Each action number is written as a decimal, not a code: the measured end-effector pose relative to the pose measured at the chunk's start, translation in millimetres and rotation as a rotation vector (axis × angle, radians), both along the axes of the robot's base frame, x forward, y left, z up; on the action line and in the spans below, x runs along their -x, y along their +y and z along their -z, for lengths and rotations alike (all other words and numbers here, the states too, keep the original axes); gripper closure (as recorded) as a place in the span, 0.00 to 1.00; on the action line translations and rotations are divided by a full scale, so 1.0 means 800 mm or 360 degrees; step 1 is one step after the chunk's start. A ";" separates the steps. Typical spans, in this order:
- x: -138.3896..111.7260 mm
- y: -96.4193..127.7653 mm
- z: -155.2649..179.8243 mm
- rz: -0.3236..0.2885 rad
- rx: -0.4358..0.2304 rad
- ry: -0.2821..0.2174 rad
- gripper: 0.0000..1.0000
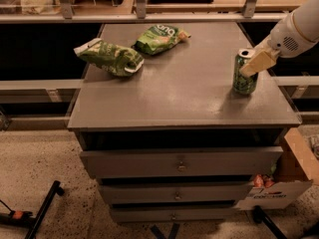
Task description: Move green can near green rice chip bag
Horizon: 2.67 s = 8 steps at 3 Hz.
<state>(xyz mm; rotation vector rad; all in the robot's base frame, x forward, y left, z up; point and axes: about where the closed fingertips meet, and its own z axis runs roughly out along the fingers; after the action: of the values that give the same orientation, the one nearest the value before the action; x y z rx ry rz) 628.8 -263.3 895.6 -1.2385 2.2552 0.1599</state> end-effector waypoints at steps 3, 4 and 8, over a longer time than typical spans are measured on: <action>-0.030 0.045 -0.049 -0.0175 -0.0033 -0.0101 1.00; -0.058 0.065 -0.077 -0.0203 -0.0097 -0.0143 1.00; -0.160 0.163 -0.017 -0.0300 -0.0297 -0.0294 1.00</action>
Offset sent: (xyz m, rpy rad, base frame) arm 0.0232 0.0352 0.0378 -0.0055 -0.1009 0.1087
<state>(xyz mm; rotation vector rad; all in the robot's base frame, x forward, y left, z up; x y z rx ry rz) 756.9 -132.9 909.5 -1.3067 1.9196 0.3063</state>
